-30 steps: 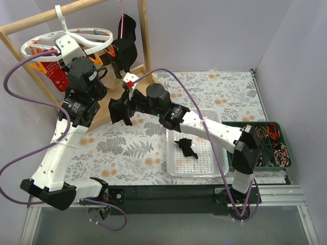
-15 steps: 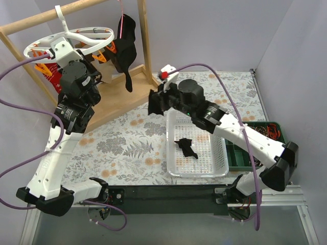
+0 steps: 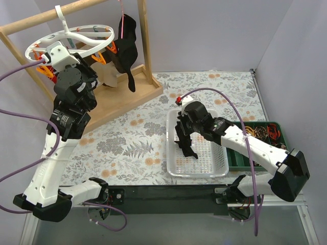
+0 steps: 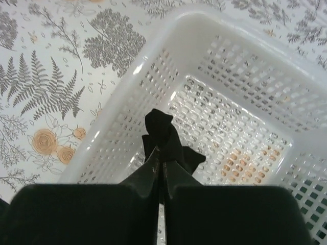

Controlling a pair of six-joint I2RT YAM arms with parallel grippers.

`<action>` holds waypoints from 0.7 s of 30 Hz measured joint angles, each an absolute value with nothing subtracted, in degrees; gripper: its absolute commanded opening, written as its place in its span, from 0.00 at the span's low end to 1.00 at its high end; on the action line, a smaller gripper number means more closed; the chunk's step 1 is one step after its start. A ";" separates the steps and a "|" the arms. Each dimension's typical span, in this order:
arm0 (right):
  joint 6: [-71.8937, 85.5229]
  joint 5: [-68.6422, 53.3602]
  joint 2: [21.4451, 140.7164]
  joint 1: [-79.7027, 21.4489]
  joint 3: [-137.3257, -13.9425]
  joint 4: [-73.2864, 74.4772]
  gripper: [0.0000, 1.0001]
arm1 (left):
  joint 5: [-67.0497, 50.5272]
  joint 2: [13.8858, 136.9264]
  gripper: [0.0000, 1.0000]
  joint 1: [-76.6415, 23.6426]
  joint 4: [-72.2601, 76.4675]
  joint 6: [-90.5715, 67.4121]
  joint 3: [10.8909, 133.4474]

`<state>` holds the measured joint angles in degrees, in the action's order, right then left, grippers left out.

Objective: Remove the socks clipped to the hanger

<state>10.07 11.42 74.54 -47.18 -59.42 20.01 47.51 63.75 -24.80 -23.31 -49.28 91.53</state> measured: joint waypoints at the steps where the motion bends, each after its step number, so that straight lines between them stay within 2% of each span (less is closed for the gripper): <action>1: 10.61 11.20 74.54 -46.94 -58.92 20.64 0.09 | 47.27 63.57 0.43 -24.80 -23.46 -49.34 91.37; 2: 11.16 10.96 74.54 -46.87 -58.50 21.08 0.11 | 46.85 63.33 0.45 -24.82 -23.57 -49.30 91.33; 4: 12.05 10.70 74.54 -46.70 -58.26 21.93 0.25 | 45.80 62.74 0.48 -24.82 -23.62 -49.25 91.31; 5: 12.36 10.50 74.54 -46.61 -58.26 22.39 0.37 | 45.25 62.33 0.51 -24.82 -23.70 -49.25 91.33; 6: 12.49 10.48 74.50 -46.61 -58.26 22.68 0.41 | 44.58 61.87 0.52 -24.82 -23.83 -49.28 91.33; 7: 12.69 10.28 74.50 -46.61 -58.28 23.07 0.50 | 43.97 61.32 0.53 -24.82 -23.99 -49.30 91.33; 8: 12.75 10.22 74.50 -46.61 -58.28 23.57 0.62 | 43.13 60.88 0.55 -24.82 -24.08 -49.28 91.33; 10: 12.80 10.04 74.50 -46.61 -58.39 24.77 0.68 | 41.15 59.68 0.55 -24.82 -24.27 -49.34 91.35; 14: 11.75 10.33 74.74 -46.61 -60.95 28.64 0.74 | 36.69 57.32 0.56 -24.82 -24.69 -49.65 91.92; 21: 9.56 11.66 76.82 -47.37 -70.83 30.48 0.77 | 29.63 54.22 0.55 -24.82 -25.47 -50.87 92.88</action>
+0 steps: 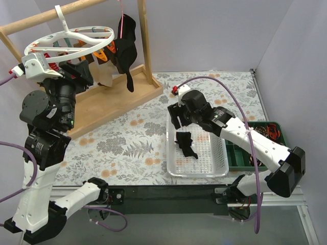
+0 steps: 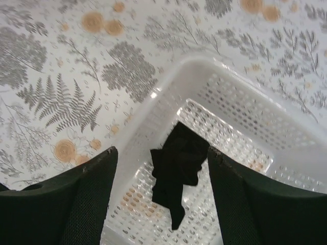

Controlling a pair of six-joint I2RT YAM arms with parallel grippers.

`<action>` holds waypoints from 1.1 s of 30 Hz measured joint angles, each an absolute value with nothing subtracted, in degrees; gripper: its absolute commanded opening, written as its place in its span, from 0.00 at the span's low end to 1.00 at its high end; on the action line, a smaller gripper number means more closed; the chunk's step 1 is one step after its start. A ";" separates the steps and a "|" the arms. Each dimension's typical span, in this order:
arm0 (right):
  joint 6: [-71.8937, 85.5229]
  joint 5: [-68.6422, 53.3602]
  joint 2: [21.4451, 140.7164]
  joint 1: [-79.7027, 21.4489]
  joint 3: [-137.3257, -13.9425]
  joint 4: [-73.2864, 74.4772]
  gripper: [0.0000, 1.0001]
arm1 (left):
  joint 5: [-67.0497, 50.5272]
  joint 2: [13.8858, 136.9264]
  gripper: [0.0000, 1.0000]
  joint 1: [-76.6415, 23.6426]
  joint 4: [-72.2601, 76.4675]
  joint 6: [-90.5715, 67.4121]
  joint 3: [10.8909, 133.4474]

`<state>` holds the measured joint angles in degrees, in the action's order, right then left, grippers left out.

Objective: Remove the socks clipped to the hanger

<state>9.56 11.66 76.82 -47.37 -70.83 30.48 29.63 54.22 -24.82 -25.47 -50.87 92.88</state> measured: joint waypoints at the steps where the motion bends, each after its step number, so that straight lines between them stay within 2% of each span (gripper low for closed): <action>1: 8.99 11.70 77.54 -47.92 -72.40 30.02 0.77 | 28.91 53.89 0.54 -24.82 -25.58 -51.27 92.88; 10: 3.90 9.78 89.93 -54.96 -80.82 7.68 0.77 | 25.30 52.25 0.46 -24.82 -26.96 -54.43 91.90; 16: 1.28 8.78 108.14 -56.84 -94.61 -10.41 0.65 | 24.67 50.11 0.42 -24.82 -26.94 -55.35 89.91; 20: -1.23 8.71 119.48 -57.14 -105.67 -17.37 0.57 | 25.91 47.70 0.42 -25.45 -26.92 -55.05 88.86; 25: -4.99 12.21 133.12 -57.41 -122.85 -22.26 0.57 | 29.15 44.62 0.40 -28.91 -26.72 -53.17 88.71; 29: -7.73 16.16 137.40 -57.43 -126.45 -26.83 0.50 | 30.98 42.48 0.39 -31.94 -26.68 -52.01 88.75; 33: -10.02 20.25 138.50 -57.43 -125.62 -30.04 0.49 | 32.58 40.86 0.39 -34.33 -26.65 -50.92 88.75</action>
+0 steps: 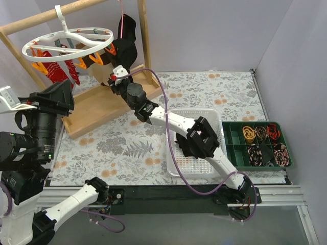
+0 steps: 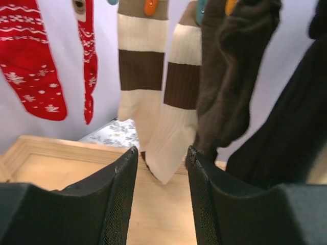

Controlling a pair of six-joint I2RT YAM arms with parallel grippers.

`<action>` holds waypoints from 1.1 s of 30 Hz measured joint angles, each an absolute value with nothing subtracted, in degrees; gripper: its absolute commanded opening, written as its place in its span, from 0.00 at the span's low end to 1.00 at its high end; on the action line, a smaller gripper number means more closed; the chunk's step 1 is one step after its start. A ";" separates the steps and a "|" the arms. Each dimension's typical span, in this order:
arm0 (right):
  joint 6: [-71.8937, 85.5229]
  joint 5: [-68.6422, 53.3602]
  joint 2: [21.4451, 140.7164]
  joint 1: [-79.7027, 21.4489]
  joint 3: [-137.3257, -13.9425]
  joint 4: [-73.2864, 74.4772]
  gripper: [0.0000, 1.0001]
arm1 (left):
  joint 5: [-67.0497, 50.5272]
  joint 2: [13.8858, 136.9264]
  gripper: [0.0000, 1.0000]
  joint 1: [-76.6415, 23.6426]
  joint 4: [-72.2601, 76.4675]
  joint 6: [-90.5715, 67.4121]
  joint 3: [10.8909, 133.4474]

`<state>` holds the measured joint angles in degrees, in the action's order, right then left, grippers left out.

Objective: Remove the socks clipped to the hanger

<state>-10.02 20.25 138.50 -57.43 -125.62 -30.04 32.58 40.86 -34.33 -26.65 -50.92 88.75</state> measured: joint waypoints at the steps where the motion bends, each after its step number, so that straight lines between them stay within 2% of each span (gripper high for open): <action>1: -10.48 20.88 138.47 -57.43 -124.95 -31.07 0.49 | 32.97 40.40 0.39 -34.87 -26.52 -50.59 88.73; 7: -13.47 24.16 138.06 -57.10 -120.40 -34.48 0.50 | 34.74 37.54 0.39 -36.67 -24.82 -48.84 86.61; 21: -17.69 23.79 139.33 -54.39 -123.81 -37.82 0.49 | 34.33 36.51 0.38 -36.97 -23.38 -49.45 81.73; 27: -16.82 20.45 143.33 -53.41 -130.85 -38.50 0.33 | 33.67 36.53 0.38 -36.99 -23.31 -50.57 81.30; 30: -16.19 18.41 145.05 -53.12 -133.32 -39.20 0.22 | 33.56 36.53 0.38 -36.99 -23.31 -50.98 81.30; 31: -15.70 17.67 145.49 -53.01 -133.78 -39.22 0.13 | 33.56 36.53 0.38 -36.99 -23.33 -51.11 81.30; 33: -14.90 16.45 145.84 -52.88 -134.17 -39.27 0.06 | 33.47 36.53 0.38 -36.99 -23.35 -51.31 81.30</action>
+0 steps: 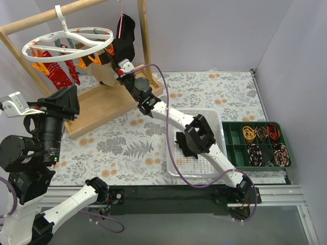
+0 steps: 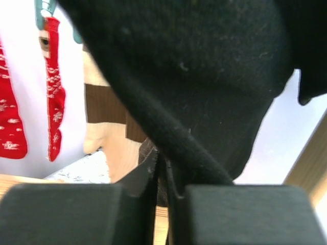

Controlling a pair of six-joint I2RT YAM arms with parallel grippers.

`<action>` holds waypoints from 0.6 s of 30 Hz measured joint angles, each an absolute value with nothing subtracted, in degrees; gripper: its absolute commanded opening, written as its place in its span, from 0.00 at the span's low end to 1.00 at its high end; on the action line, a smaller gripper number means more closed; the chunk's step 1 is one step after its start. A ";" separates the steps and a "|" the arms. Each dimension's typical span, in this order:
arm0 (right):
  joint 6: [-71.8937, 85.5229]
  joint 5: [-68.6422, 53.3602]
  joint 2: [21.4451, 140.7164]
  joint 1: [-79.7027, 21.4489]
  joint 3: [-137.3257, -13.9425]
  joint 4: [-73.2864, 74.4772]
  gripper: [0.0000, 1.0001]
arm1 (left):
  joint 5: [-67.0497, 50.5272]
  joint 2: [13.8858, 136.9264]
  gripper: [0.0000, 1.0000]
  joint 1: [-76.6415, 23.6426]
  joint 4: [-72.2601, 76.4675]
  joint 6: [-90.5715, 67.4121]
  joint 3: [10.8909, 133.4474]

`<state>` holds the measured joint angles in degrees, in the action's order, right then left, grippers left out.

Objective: Remove the socks clipped to the hanger

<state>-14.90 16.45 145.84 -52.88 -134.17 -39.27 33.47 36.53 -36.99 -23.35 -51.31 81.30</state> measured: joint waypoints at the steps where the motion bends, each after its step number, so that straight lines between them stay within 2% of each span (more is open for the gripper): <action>1: -14.26 15.73 145.95 -52.88 -134.28 -39.27 0.01 | 33.45 36.56 0.38 -36.99 -23.38 -51.40 81.30; 8: -11.62 12.69 145.14 -53.15 -131.96 -40.38 0.01 | 33.43 37.08 0.39 -36.99 -23.64 -51.81 81.47; 18: -9.10 11.53 131.81 -57.76 -114.69 -39.66 0.01 | 32.95 40.99 0.41 -36.99 -28.18 -54.48 85.65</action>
<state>-9.10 11.53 131.81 -57.76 -114.69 -39.66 32.95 40.99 -36.99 -28.18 -54.48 85.65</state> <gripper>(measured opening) 0.022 0.402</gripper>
